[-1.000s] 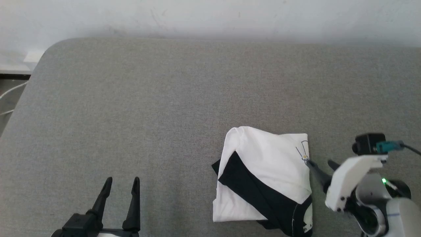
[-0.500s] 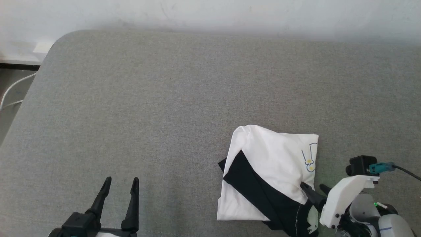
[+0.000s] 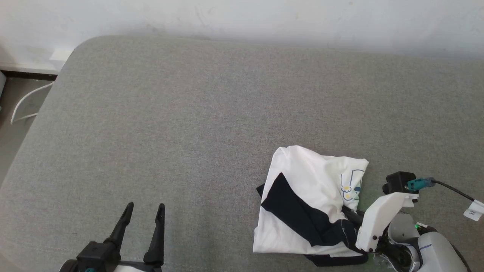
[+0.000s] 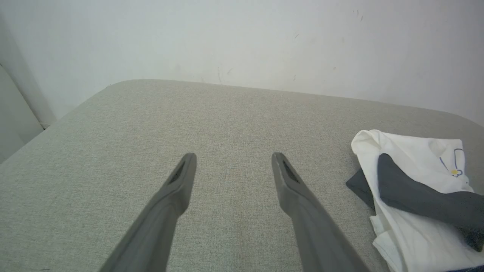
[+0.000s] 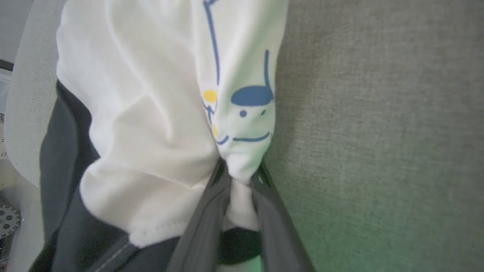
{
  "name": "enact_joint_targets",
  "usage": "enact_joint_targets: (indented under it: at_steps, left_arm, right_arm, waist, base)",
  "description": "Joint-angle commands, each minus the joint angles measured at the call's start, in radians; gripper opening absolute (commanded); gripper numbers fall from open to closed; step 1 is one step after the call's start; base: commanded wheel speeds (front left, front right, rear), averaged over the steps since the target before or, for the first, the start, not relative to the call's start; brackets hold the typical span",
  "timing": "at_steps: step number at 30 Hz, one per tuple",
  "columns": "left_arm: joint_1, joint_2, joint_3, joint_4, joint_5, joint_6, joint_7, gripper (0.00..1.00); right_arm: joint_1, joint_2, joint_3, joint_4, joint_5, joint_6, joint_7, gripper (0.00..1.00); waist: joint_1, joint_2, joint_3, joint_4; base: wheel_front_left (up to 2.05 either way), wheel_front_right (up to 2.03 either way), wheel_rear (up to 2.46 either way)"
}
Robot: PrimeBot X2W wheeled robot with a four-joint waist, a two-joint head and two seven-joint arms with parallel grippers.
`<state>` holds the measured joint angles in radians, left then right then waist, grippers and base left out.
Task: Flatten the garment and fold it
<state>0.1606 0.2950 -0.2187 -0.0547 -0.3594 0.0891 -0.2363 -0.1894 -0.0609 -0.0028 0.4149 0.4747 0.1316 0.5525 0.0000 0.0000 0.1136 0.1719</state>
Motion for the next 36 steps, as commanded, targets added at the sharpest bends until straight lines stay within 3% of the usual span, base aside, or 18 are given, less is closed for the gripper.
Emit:
enact_joint_targets:
  at_steps: [1, 10, 19, 36]
  left_arm:
    - [-0.011, 0.008, -0.002, 0.002, -0.002, -0.001, 0.003, 1.0]
    - [0.007, 0.002, 0.002, -0.006, -0.004, 0.013, -0.005, 1.0]
    - [0.002, -0.003, 0.003, -0.017, 0.0, 0.019, -0.013, 1.0]
    - [-0.151, 0.015, -0.044, -0.055, 0.042, -0.025, -0.016, 1.0]
  right_arm:
    - [0.004, 0.011, 0.01, 0.029, -0.008, -0.001, 0.0, 0.0]
    - [0.012, 0.011, 0.006, -0.057, -0.071, -0.001, -0.009, 0.0]
    - [-0.024, 0.008, 0.019, -0.177, -0.152, -0.001, 0.058, 0.0]
    - [-0.303, -0.145, 0.133, -0.129, -0.167, -0.001, 0.134, 0.0]
  waist:
    - [0.0, 0.0, -0.007, 0.002]
    - [0.0, 0.0, -0.033, -0.028]
    - [0.0, 0.0, -0.04, -0.108]
    - [0.0, 0.0, 0.05, -0.233]
  base:
    - [0.0, 0.0, 0.0]
    - [0.0, 0.0, 0.0]
    - [0.0, 0.0, 0.0]
    - [0.0, 0.0, 0.0]
